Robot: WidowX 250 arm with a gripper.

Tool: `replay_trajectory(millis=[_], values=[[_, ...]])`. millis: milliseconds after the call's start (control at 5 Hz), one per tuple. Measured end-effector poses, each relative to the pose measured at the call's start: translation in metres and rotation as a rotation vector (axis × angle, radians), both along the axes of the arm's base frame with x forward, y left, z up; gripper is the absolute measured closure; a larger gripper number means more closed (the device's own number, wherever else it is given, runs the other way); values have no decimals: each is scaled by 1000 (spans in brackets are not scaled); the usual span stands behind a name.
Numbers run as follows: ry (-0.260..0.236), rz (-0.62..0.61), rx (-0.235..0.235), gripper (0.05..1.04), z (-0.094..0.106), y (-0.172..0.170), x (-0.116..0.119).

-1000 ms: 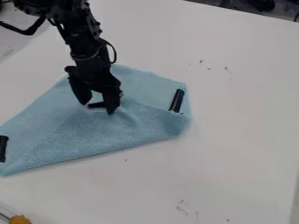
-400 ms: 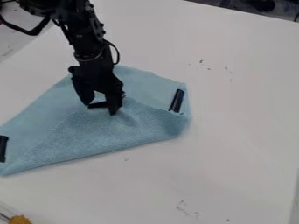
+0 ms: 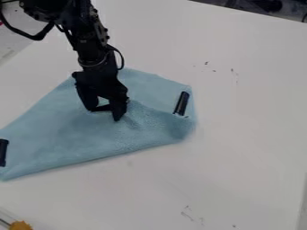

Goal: Unfold the cloth from top left to bottom right

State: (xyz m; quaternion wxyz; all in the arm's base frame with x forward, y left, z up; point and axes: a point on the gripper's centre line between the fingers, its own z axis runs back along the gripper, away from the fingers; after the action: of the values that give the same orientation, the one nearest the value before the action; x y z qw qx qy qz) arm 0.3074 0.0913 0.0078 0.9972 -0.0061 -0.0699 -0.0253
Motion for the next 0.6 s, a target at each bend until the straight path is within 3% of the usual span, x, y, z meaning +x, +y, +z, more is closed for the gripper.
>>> replay_trajectory(millis=[600], values=[[-1,6,20,773,2,-2,-1]])
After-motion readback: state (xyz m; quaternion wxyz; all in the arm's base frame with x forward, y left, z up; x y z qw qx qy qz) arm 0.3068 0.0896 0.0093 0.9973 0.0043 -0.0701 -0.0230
